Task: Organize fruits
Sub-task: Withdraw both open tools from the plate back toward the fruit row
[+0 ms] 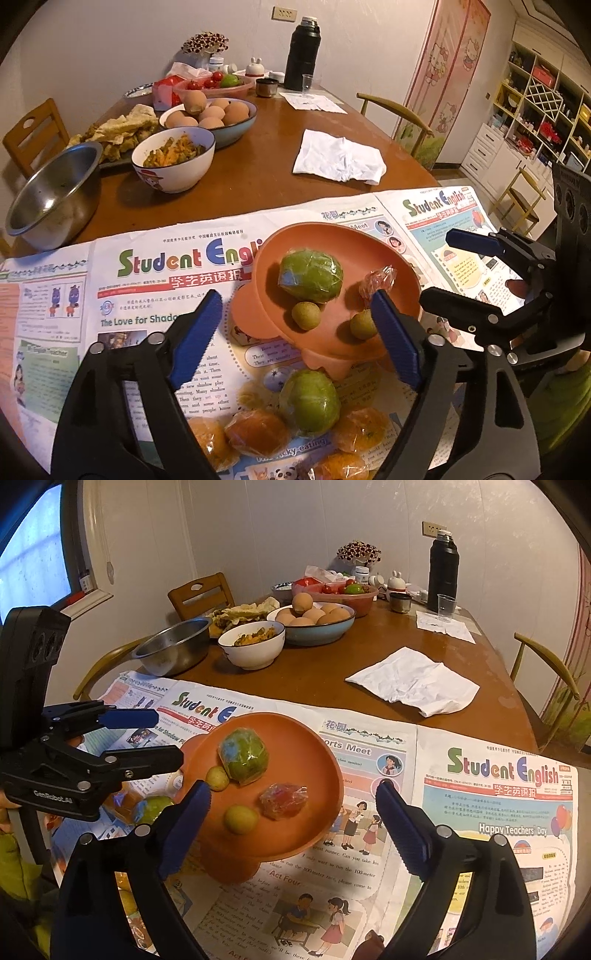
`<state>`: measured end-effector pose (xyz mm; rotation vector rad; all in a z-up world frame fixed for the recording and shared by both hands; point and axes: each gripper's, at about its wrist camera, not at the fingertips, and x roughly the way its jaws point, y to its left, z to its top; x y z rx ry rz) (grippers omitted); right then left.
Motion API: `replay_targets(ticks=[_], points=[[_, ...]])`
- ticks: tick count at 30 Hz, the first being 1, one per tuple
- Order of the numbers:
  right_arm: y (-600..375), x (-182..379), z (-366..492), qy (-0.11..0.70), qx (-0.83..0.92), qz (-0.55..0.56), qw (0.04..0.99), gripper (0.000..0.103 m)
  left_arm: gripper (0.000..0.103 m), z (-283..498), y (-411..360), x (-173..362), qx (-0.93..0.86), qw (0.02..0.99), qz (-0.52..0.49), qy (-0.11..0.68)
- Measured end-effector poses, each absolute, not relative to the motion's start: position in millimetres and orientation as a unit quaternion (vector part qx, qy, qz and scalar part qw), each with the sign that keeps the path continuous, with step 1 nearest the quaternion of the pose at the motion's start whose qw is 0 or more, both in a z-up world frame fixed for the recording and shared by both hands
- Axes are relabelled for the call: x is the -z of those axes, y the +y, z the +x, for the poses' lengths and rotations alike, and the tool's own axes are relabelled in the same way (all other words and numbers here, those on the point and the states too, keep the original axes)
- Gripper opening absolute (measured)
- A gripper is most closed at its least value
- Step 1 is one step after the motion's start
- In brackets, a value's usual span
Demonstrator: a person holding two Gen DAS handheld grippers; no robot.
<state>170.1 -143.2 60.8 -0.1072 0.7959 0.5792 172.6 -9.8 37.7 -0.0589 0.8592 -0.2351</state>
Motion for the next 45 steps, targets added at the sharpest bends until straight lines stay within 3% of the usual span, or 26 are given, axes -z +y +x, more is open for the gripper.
replay_targets(ticks=[4, 9, 45], points=[[-144, -63, 168, 0.379, -0.276, -0.051, 0.882, 0.092, 0.088, 169, -5, -43, 0.103, 0.907, -0.029, 0.407], [-147, -66, 166, 0.376, -0.272, -0.048, 0.884, 0.093, 0.093, 165, 5, -49, 0.092, 0.912, -0.035, 0.399], [-140, -82, 132, 0.356, -0.293, -0.050, 0.886, 0.097, 0.093, 117, 36, -65, 0.064, 0.926, -0.052, 0.369]])
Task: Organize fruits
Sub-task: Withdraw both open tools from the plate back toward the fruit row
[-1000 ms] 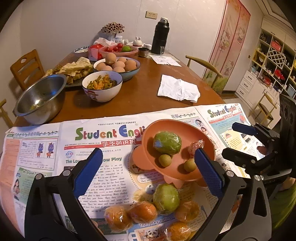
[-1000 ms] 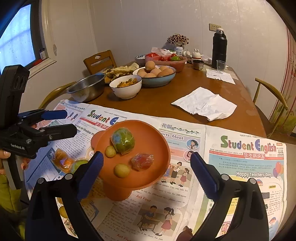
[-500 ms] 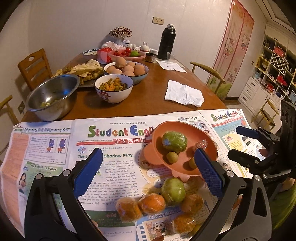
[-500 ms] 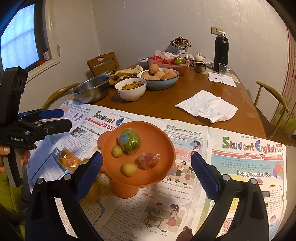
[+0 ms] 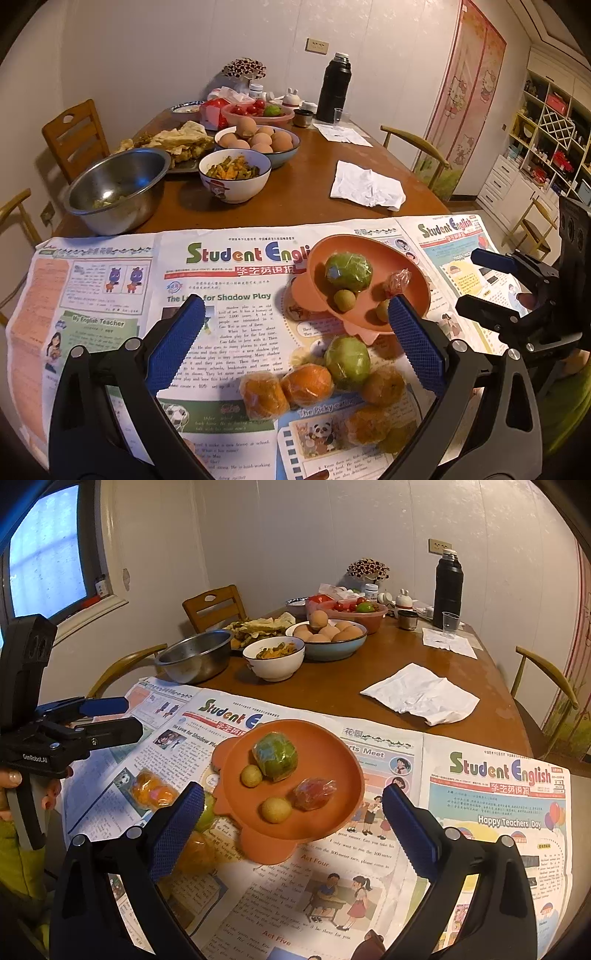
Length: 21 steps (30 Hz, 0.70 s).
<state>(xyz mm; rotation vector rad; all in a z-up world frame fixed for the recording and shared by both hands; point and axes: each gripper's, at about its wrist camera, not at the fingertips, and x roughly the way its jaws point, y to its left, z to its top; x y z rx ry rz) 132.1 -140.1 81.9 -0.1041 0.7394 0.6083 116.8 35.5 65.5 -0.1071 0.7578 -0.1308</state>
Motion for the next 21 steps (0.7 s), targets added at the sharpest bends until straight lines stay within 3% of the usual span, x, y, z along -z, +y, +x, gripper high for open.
replay_targets(ticks=[21], points=[[-127, -81, 105, 0.355, -0.318, -0.061, 0.877, 0.097, 0.093, 92, 40, -60, 0.049, 0.926, -0.044, 0.372]])
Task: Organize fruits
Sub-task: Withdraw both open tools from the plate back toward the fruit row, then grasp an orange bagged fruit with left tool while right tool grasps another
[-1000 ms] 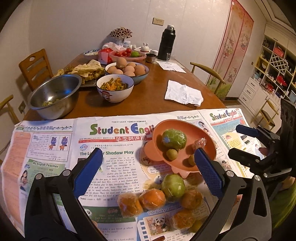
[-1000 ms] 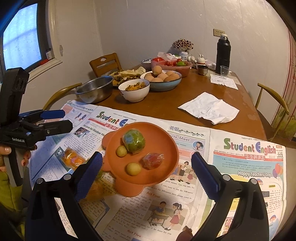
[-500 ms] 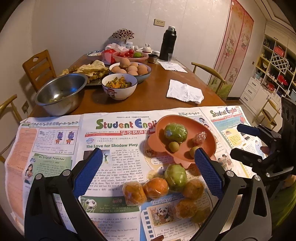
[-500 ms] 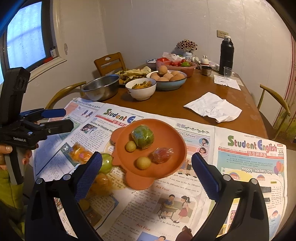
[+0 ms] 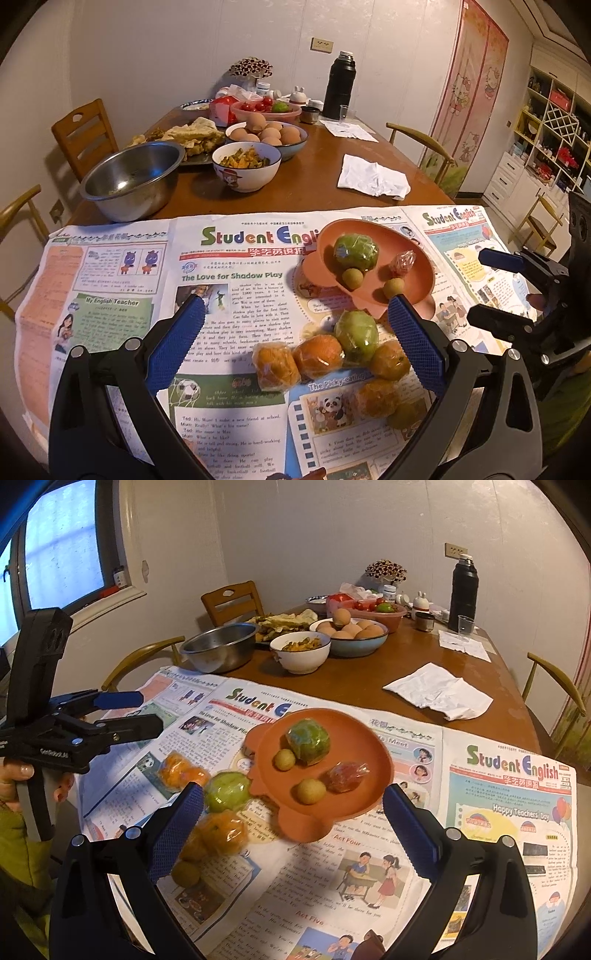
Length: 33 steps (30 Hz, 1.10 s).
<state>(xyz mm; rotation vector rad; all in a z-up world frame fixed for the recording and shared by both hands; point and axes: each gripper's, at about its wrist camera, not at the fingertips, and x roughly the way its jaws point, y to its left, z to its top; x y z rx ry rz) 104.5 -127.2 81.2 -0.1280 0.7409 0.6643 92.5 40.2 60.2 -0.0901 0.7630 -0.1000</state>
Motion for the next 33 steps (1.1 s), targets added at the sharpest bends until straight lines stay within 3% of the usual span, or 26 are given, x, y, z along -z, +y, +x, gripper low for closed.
replay_targets(ticks=[33], points=[[-109, -54, 79, 0.389, -0.340, -0.077, 0.853, 0.097, 0.093, 68, 38, -30, 0.036, 0.915, -0.030, 0.402]])
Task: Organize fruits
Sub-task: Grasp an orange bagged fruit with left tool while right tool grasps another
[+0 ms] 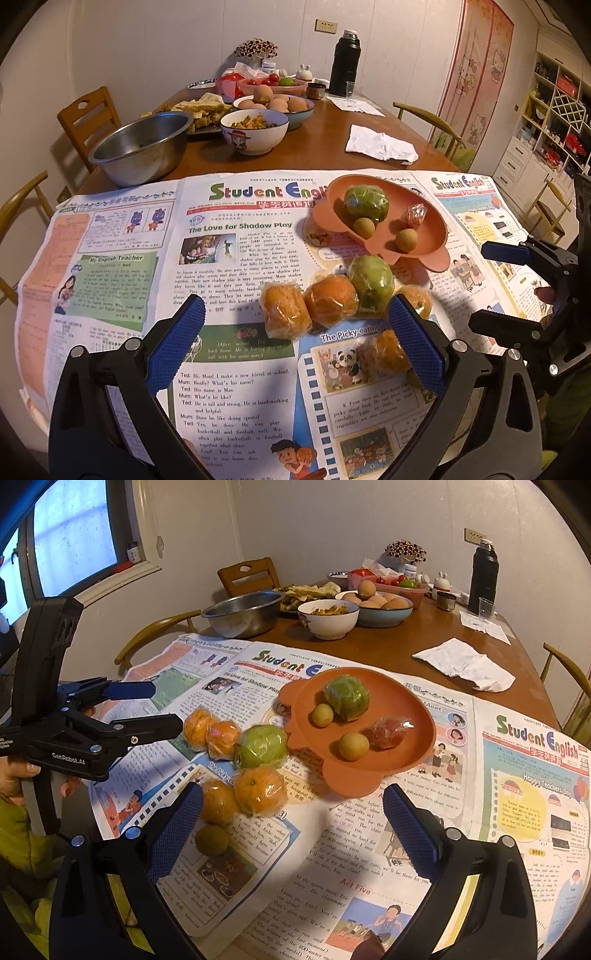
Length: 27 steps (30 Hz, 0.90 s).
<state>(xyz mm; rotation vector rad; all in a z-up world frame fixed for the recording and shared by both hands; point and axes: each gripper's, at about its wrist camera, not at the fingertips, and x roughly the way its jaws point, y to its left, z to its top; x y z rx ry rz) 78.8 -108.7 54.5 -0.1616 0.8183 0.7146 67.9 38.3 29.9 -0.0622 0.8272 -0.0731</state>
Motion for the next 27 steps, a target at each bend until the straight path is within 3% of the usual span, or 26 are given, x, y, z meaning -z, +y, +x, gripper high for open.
replay_targets(ticks=[17, 19, 27], points=[[-105, -27, 80, 0.428, -0.346, -0.065, 0.832, 0.095, 0.093, 64, 55, -5, 0.017, 0.905, -0.035, 0.423], [-103, -25, 81, 0.433, -0.347, -0.065, 0.829, 0.079, 0.093, 65, 59, -2, 0.016, 0.905, -0.037, 0.423], [-90, -19, 87, 0.439, -0.360, -0.077, 0.820, 0.058, 0.076, 72, 65, 7, 0.028, 0.901, -0.045, 0.430]])
